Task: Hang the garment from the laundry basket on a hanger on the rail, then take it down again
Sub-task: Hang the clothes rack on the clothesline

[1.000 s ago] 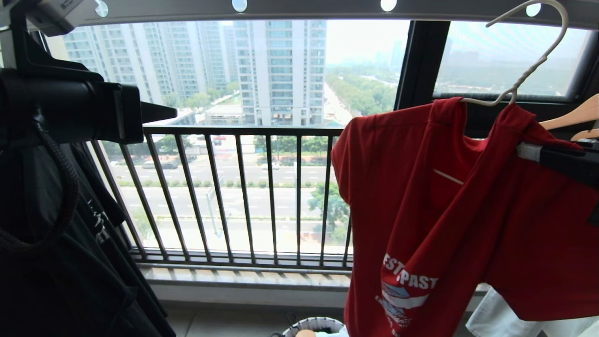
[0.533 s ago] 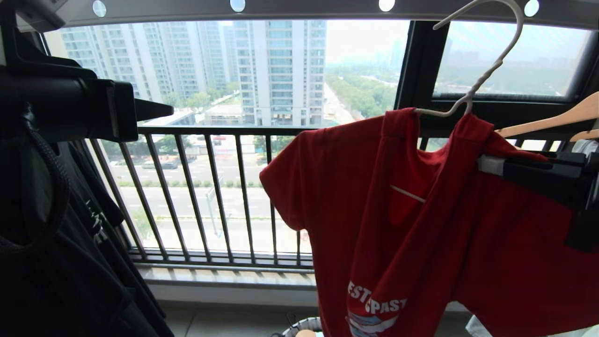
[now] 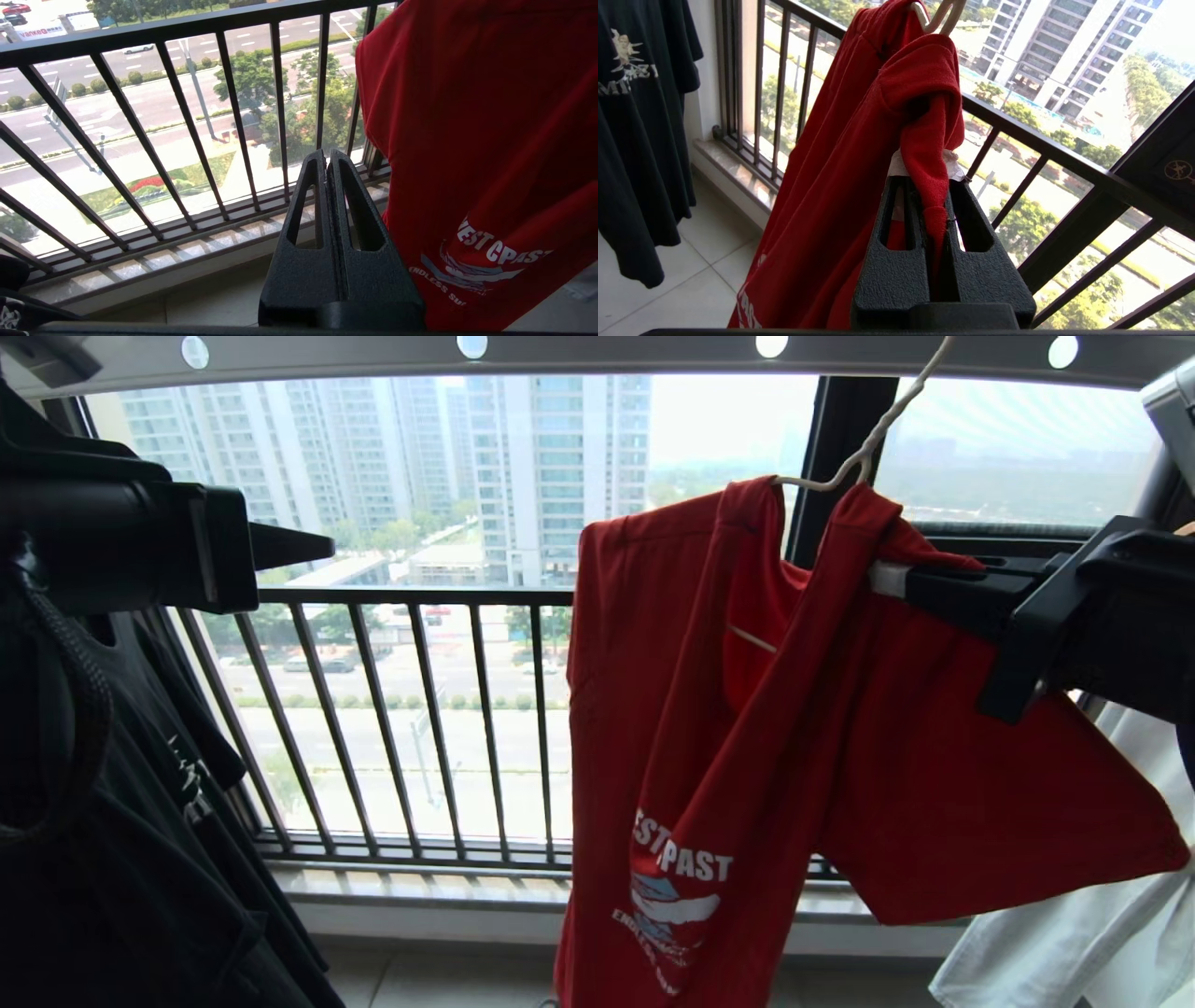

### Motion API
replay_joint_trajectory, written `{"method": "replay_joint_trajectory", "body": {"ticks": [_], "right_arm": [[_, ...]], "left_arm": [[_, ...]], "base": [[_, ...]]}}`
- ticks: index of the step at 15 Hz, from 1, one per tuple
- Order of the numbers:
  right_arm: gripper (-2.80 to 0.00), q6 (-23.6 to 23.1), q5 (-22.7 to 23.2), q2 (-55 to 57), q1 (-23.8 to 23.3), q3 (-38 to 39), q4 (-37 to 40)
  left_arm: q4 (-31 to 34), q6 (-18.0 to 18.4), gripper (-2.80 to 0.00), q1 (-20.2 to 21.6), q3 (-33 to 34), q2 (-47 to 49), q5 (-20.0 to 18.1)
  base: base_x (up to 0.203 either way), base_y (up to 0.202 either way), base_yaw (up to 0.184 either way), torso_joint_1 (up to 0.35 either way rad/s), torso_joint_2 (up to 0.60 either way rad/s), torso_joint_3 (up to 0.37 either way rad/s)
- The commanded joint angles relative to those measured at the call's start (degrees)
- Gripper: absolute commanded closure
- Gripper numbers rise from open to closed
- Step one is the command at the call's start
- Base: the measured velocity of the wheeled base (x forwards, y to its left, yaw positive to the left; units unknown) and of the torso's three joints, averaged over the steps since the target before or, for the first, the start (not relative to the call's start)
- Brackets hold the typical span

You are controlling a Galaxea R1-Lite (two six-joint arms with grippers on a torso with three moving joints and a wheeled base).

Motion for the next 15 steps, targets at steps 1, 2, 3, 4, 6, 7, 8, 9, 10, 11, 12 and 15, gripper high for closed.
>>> {"method": "replay_joint_trajectory", "body": {"ticks": [1,2,3,4,6,7,8,9,10,11,12,15], "right_arm": [[0.00,-0.09,-1.61,4.09,0.25,-2.81,-0.25],[0.00,-0.11,-2.64,5.12,0.25,-3.83,-0.32],[0.00,-0.27,-2.97,5.76,0.25,-4.39,-0.34],[0.00,-0.35,-3.07,6.25,0.25,-4.89,-0.34],[0.00,-0.35,-4.14,7.78,0.25,-6.79,-0.29],[0.00,-0.35,-4.32,8.17,0.25,-7.02,-0.26],[0.00,-0.35,-4.38,8.55,0.25,-7.37,-0.25],[0.00,-0.36,-4.41,9.17,0.25,-8.13,-0.19],[0.00,-0.35,-4.48,9.85,0.20,-8.90,-0.01],[0.00,-0.35,-4.63,10.66,0.11,-9.31,0.01],[0.00,-0.35,-4.67,11.34,-0.10,-9.88,0.01],[0.00,-0.26,-4.75,11.79,-1.44,-11.15,0.01]], "left_arm": [[0.01,0.00,0.00,-0.01,0.35,-0.59,0.00],[0.03,0.09,0.00,-0.01,0.35,-0.89,0.00],[0.01,0.00,0.00,-0.01,0.35,-1.05,0.00],[0.01,0.00,0.00,-0.01,0.44,-1.22,0.00],[0.03,0.00,0.00,-0.01,0.44,-1.95,0.00],[0.05,0.00,0.00,-0.01,0.63,-2.11,-0.01],[0.01,0.09,0.00,-0.01,0.88,-2.28,-0.08],[0.01,0.09,0.00,-0.01,0.88,-2.28,0.00],[-0.06,0.09,0.00,-0.01,0.88,-2.38,0.00],[-0.08,0.09,0.00,-0.01,0.97,-2.72,-0.01],[-0.08,0.09,0.00,-0.01,1.06,-2.80,0.00],[-0.08,0.09,0.00,-0.01,1.06,-3.16,-0.03]], "base": [[0.000,0.000,0.000,0.000,0.00,0.000],[0.000,0.000,0.000,0.000,0.00,0.000],[0.000,0.000,0.000,0.000,0.00,0.000],[0.000,0.000,0.000,0.000,0.00,0.000],[0.000,0.000,0.000,0.000,0.00,0.000],[0.000,0.000,0.000,0.000,0.00,0.000],[0.000,0.000,0.000,0.000,0.00,0.000],[0.000,0.000,0.000,0.000,0.00,0.000],[0.000,0.000,0.000,0.000,0.00,0.000],[0.000,0.000,0.000,0.000,0.00,0.000],[0.000,0.000,0.000,0.000,0.00,0.000],[0.000,0.000,0.000,0.000,0.00,0.000]]}}
